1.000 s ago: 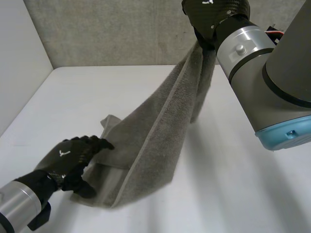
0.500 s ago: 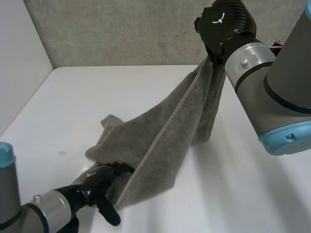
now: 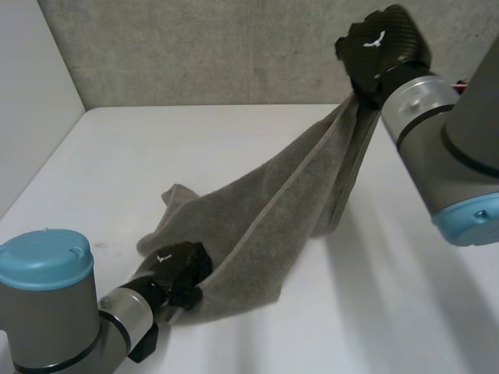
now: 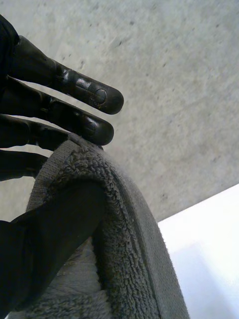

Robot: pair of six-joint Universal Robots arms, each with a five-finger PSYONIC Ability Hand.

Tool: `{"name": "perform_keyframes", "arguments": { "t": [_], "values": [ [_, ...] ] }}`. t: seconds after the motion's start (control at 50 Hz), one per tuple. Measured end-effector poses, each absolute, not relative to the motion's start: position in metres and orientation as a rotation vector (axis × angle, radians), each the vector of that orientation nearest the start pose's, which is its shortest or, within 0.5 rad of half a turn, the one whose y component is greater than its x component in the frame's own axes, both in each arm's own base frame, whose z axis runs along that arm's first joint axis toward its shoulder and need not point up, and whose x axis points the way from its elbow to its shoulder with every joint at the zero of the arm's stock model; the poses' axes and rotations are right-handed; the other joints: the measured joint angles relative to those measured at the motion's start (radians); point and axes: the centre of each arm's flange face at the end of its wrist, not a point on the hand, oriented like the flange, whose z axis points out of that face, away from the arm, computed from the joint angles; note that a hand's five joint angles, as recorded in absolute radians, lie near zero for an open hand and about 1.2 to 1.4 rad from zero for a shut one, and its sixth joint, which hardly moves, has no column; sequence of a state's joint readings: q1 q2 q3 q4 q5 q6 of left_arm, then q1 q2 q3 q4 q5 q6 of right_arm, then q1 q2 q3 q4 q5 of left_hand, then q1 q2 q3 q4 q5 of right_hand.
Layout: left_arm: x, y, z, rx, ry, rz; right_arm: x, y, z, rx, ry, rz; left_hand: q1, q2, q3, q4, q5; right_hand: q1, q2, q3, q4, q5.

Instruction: Fold the laundry

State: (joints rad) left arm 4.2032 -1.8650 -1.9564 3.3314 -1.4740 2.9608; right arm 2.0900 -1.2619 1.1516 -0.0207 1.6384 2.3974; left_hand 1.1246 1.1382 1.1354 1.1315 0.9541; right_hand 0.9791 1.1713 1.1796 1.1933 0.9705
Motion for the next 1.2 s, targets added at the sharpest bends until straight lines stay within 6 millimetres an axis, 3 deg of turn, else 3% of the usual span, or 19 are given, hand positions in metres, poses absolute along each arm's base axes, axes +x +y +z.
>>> {"name": "perform_keyframes", "arguments": {
  "t": [0.16,0.3,0.32,0.36,0.5,0.6,0.66,0.7,0.72,0.84,0.92,0.96,1.02,1.04,1.06,1.1,1.14,1.18,1.2],
  "values": [
    [-0.257,-0.181,0.148,0.6,2.982,-1.843,0.281,-0.283,0.351,-1.171,1.87,-2.575,0.052,0.072,0.074,0.078,0.072,0.0,0.0,0.0,0.0,0.0],
    [-0.24,-0.193,0.204,0.676,2.702,-2.072,0.272,-0.272,0.348,-1.271,1.912,-2.49,0.057,0.077,0.079,0.083,0.079,0.0,0.0,0.0,0.0,0.0],
    [-0.24,-0.193,0.204,0.676,2.702,-2.072,0.272,-0.272,0.348,-1.271,1.912,-2.49,0.057,0.077,0.079,0.083,0.079,0.0,0.0,0.0,0.0,0.0],
    [-0.229,-0.198,0.232,0.751,2.533,-2.159,0.269,-0.262,0.336,-1.395,1.969,-2.348,0.057,0.077,0.079,0.083,0.079,0.0,0.0,0.0,0.0,0.001],
    [-0.212,-0.207,0.258,0.925,2.38,-2.133,0.254,-0.242,0.297,-1.688,2.155,-1.988,0.06,0.078,0.08,0.085,0.079,0.0,0.0,0.007,0.0,0.004],
    [-0.204,-0.213,0.248,1.073,2.413,-1.958,0.241,-0.218,0.261,-1.95,2.245,-1.646,0.06,0.078,0.08,0.086,0.082,0.0,0.0,0.008,0.0,0.004],
    [-0.203,-0.217,0.229,1.181,2.453,-1.804,0.237,-0.209,0.246,-2.036,2.252,-1.516,0.06,0.078,0.08,0.086,0.082,0.0,0.0,0.008,0.0,0.004],
    [-0.203,-0.217,0.229,1.181,2.453,-1.804,0.237,-0.209,0.246,-2.036,2.252,-1.516,0.06,0.078,0.08,0.086,0.082,0.0,0.0,0.008,0.0,0.004],
    [-0.204,-0.22,0.204,1.3,2.488,-1.631,0.236,-0.204,0.234,-2.082,2.25,-1.436,0.06,0.078,0.08,0.086,0.082,0.0,0.0,0.008,0.0,0.005],
    [-0.208,-0.234,0.171,1.435,2.504,-1.459,0.242,-0.213,0.222,-2.093,2.241,-1.423,0.061,0.078,0.08,0.086,0.082,0.0,0.0,0.008,0.0,0.005],
    [-0.219,-0.269,0.166,1.435,2.419,-1.538,0.255,-0.24,0.223,-2.046,2.222,-1.563,0.065,0.078,0.08,0.086,0.082,0.0,0.0,0.008,0.0,0.005],
    [-0.227,-0.295,0.179,1.371,2.323,-1.678,0.266,-0.263,0.234,-1.978,2.196,-1.735,0.065,0.078,0.08,0.086,0.082,0.0,0.006,0.008,0.0,0.005],
    [-0.24,-0.337,0.226,1.178,2.101,-1.994,0.282,-0.3,0.268,-1.785,2.113,-2.107,0.065,0.079,0.081,0.086,0.082,0.0,0.009,0.008,0.0,0.005],
    [-0.24,-0.337,0.226,1.178,2.101,-1.994,0.282,-0.3,0.268,-1.785,2.113,-2.107,0.065,0.079,0.081,0.086,0.082,0.0,0.009,0.008,0.0,0.005],
    [-0.245,-0.358,0.268,1.025,1.936,-2.209,0.291,-0.319,0.302,-1.595,2.002,-2.387,0.067,0.079,0.081,0.086,0.082,0.0,0.009,0.008,0.0,0.005],
    [-0.248,-0.37,0.31,0.881,1.775,-2.396,0.296,-0.331,0.333,-1.413,1.876,-2.606,0.069,0.079,0.081,0.086,0.082,0.0,0.009,0.008,0.0,0.005],
    [-0.249,-0.373,0.342,0.777,1.656,-2.523,0.299,-0.337,0.358,-1.258,1.752,-2.763,0.069,0.079,0.081,0.086,0.082,0.0,0.009,0.008,0.0,0.005],
    [-0.247,-0.372,0.391,0.621,1.466,-2.703,0.3,-0.339,0.402,-0.999,1.514,-2.981,0.069,0.079,0.081,0.086,0.084,0.0,0.009,0.008,0.0,0.005],
    [-0.246,-0.371,0.404,0.577,1.418,-2.749,0.299,-0.338,0.412,-0.933,1.448,-3.027,0.069,0.079,0.081,0.086,0.084,0.0,0.009,0.008,0.0,0.005]
  ]
}}
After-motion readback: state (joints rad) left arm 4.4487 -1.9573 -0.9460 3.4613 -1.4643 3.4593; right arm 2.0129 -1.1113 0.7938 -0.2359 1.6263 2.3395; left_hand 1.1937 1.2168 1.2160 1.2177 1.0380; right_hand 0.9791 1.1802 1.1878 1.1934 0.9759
